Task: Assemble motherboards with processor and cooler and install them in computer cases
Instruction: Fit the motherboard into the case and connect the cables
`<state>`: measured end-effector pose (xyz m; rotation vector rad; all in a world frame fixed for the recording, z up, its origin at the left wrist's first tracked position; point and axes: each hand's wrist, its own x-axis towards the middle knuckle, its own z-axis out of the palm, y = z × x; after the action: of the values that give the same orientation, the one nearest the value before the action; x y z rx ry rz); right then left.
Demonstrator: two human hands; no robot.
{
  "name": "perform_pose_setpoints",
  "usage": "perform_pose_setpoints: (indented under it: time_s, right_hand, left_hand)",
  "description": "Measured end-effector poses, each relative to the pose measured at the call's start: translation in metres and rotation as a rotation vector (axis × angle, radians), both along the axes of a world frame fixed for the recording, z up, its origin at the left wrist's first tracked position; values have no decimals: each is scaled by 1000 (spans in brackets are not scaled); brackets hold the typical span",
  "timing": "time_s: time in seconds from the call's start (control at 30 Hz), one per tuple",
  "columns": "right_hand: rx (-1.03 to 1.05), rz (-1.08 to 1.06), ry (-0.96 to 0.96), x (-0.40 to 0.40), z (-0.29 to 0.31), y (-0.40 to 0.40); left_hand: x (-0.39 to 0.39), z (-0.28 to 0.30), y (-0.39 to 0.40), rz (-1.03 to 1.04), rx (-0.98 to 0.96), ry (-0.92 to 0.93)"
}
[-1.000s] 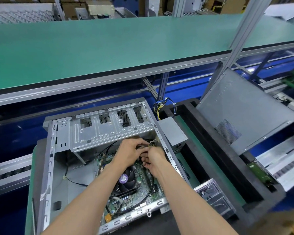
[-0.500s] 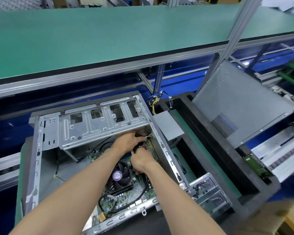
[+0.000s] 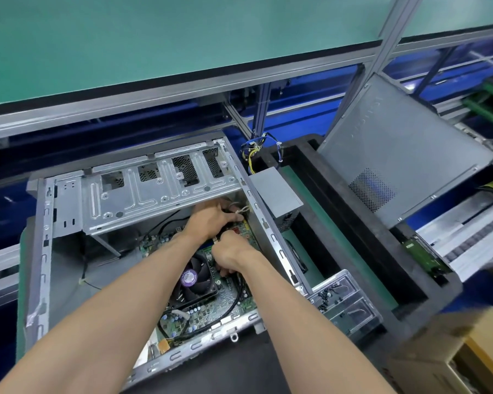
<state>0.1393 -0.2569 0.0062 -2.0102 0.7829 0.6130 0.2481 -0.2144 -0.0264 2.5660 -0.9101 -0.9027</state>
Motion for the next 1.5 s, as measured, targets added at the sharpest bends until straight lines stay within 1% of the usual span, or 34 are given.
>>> perform_pose_setpoints:
  time_s: [0.07, 0.17, 0.27, 0.37, 0.57, 0.73, 0.9, 1.03, 1.17, 1.33, 1.5]
  right_hand:
    - [-3, 7, 2, 1, -2, -1]
    - [-3, 12, 8, 2, -2, -1]
    - [-4, 18, 11, 2, -3, -1]
    - [6, 20, 15, 3, -3, -1]
    - [6, 33, 21, 2, 2, 0]
    - [-2, 36, 25, 1, 6, 1]
    - [5, 23, 11, -2, 9, 0]
    - [3, 29, 10, -3, 11, 0]
    - [2, 29, 9, -3, 11, 1]
    - [-1, 26, 12, -3, 12, 1]
    - [4, 17, 11, -3, 12, 1]
  left_hand:
    - [0, -1, 0, 27, -17, 2]
    - [0, -3, 0, 132, -154, 34]
    - [-2, -5, 1, 119, -147, 21]
    - [-4, -6, 0, 190, -221, -15]
    - [-8, -1, 0, 145, -350, -20]
    - [-8, -1, -1, 111, -405, -28]
    - [-7, -3, -2, 108, -359, 10]
    - [-7, -6, -1, 114, -340, 13]
    - [-8, -4, 1, 107, -362, -5]
    - [-8, -4, 0, 134, -285, 22]
    - [-8, -5, -1, 129, -285, 12]
